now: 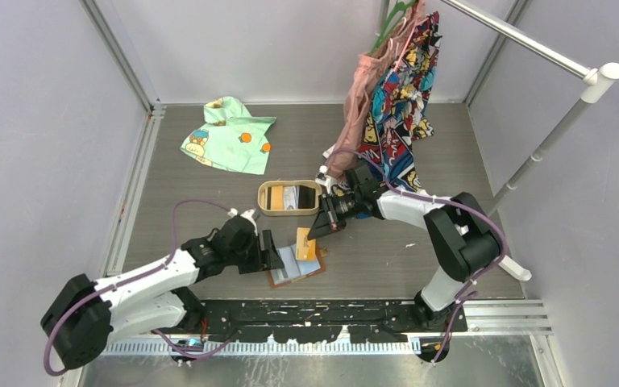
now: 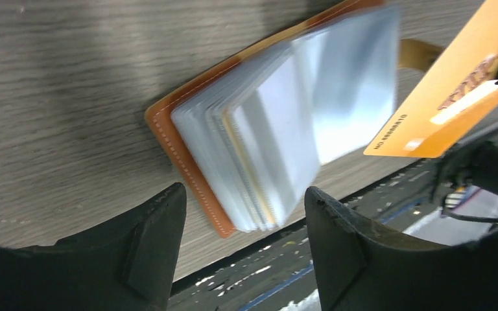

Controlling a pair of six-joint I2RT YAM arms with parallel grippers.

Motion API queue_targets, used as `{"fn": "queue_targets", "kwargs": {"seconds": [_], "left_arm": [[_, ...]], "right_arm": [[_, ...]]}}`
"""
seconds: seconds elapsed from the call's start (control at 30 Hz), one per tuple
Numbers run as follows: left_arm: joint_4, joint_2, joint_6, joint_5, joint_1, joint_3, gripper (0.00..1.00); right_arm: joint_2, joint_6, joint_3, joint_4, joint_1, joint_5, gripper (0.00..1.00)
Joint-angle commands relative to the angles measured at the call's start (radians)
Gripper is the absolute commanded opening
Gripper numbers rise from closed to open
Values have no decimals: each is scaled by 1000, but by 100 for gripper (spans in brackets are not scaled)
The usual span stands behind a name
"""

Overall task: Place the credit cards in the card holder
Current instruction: Insert the credit card into the card holder.

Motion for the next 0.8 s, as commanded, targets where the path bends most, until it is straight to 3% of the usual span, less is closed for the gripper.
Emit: {"fn": "queue_targets", "kwargs": {"seconds": [0.0,0.47,0.77], "left_arm": [[-26,71,-20,-96,-35,58,66],[-18,207,7,-114,-47,70,40],[-1,241,24,-109,-47,82,39]], "right_arm": [[35,50,4,109,12,25,1],[61,3,-21,56,30,133,1],[50,2,-40,38,30,144,1]]}}
